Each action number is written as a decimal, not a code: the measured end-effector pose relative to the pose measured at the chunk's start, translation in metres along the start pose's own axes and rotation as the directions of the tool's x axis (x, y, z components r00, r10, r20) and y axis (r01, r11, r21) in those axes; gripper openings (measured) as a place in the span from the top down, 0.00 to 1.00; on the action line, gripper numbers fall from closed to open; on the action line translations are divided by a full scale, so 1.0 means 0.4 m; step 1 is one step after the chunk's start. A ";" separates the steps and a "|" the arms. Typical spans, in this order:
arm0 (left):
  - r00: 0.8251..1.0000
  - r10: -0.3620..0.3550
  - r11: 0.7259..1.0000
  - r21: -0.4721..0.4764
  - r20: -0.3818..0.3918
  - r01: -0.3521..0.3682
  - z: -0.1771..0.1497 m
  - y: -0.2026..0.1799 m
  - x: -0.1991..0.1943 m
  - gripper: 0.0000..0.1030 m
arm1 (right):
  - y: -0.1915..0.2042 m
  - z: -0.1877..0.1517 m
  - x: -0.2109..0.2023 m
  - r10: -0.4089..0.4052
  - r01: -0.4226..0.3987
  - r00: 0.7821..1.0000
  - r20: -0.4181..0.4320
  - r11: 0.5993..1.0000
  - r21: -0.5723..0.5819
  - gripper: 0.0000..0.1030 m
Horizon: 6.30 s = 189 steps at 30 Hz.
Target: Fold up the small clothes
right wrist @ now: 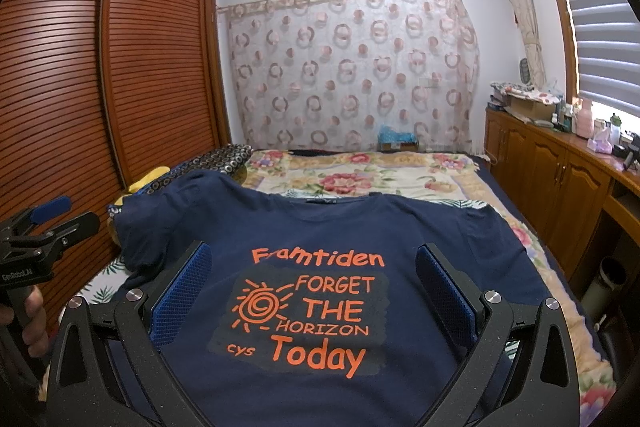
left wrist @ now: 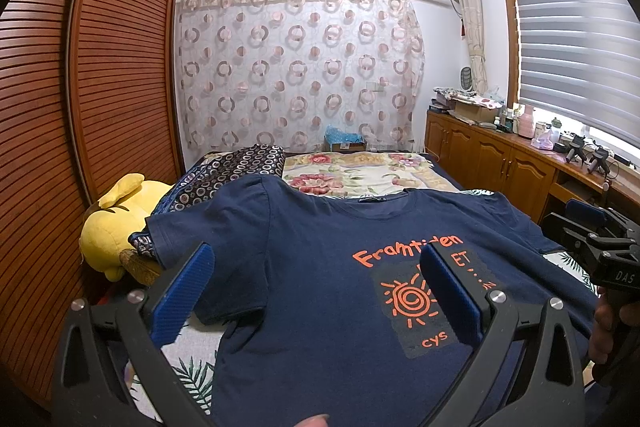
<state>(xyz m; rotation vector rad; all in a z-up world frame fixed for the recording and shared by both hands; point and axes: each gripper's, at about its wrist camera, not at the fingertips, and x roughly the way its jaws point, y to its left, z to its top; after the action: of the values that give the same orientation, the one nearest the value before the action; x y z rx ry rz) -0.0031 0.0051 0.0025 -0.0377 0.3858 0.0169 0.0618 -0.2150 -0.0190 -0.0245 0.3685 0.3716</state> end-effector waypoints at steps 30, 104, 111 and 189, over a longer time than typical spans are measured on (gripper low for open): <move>1.000 0.001 1.000 -0.004 -0.016 -0.001 0.021 0.005 -0.013 0.00 | -0.002 -0.007 -0.003 0.010 -0.010 1.000 -0.011 1.000 0.001 0.00; 0.971 -0.205 0.978 -0.072 -0.127 0.197 0.083 0.261 0.234 1.00 | 0.053 -0.098 0.234 0.165 -0.173 0.960 -0.225 0.985 -0.018 0.00; 0.947 -0.255 0.965 0.011 -0.197 0.263 0.123 0.123 0.320 0.99 | -0.009 -0.093 0.211 0.131 -0.130 0.970 -0.207 0.991 0.015 0.00; 0.957 -0.172 0.985 -0.015 -0.235 0.174 -0.023 0.235 0.166 0.46 | 0.076 0.128 0.673 0.063 -0.140 0.909 -0.411 0.977 -0.160 0.60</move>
<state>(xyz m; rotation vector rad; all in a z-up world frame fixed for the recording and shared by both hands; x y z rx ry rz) 0.0526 0.0991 -0.0344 -0.0680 0.6196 -0.1633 0.3017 -0.0877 -0.0659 -0.2708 0.7472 0.5058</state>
